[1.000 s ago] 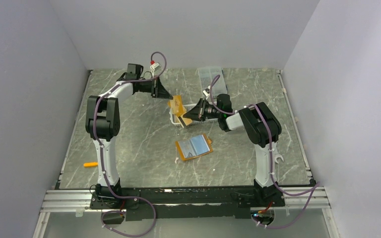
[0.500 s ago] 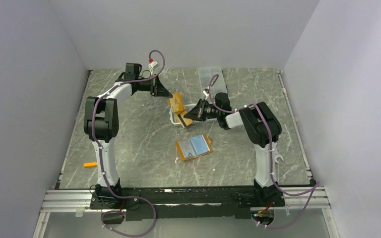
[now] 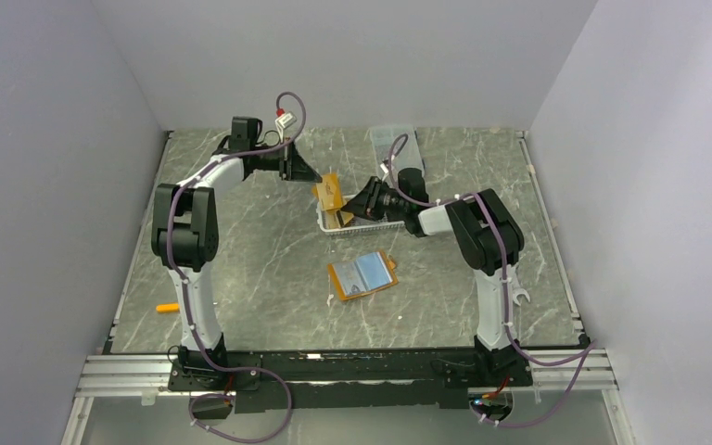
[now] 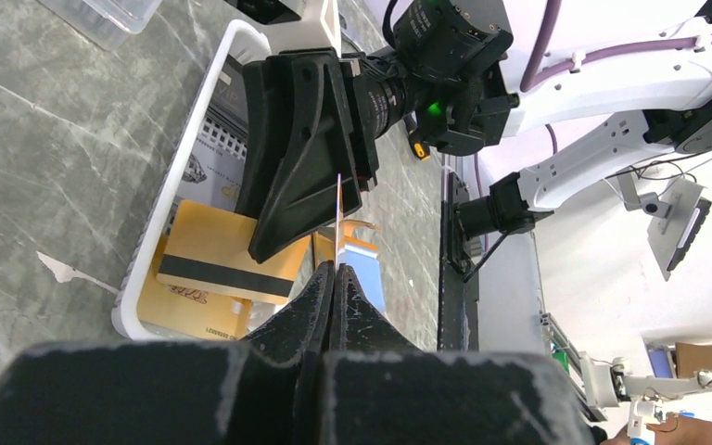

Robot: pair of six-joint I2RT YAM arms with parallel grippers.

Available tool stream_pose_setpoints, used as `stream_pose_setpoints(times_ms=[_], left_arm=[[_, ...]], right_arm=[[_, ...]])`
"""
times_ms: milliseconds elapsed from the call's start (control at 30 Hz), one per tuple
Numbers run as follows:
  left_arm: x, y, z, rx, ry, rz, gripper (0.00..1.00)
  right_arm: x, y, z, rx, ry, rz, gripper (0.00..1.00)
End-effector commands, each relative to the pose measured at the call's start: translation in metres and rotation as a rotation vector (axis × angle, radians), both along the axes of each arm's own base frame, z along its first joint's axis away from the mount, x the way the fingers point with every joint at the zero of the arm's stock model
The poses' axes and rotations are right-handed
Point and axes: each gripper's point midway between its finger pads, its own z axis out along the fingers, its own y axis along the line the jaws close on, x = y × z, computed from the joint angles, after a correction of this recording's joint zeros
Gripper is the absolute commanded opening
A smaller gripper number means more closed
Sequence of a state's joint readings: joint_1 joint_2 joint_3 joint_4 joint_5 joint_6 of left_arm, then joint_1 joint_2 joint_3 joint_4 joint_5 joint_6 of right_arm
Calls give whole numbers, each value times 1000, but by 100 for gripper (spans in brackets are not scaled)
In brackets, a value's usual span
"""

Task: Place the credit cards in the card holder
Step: Place the credit card in the storage box.

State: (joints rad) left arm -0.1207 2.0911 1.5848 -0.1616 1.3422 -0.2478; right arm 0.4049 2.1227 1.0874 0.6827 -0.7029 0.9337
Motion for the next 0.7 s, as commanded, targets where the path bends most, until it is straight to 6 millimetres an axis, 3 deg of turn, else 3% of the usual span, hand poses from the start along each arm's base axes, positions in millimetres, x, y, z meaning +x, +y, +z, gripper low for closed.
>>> stream_pose_setpoints(times_ms=[0,233,467,667], left_arm=[[-8,2,19,-33,-56,-31,0],[-13,2,26,-41,-69,-40,0],[-17,2,31,-62,-66,-51,0],[-20,3,35,-74,-61,-61,0]], right_arm=[[0,8,0,0,-21,8,37],[1,7,10,-35,-43,20,61],[-5,-9,22,-121,-84,-13,62],[-10,-18,51,-94,-153,-21,58]])
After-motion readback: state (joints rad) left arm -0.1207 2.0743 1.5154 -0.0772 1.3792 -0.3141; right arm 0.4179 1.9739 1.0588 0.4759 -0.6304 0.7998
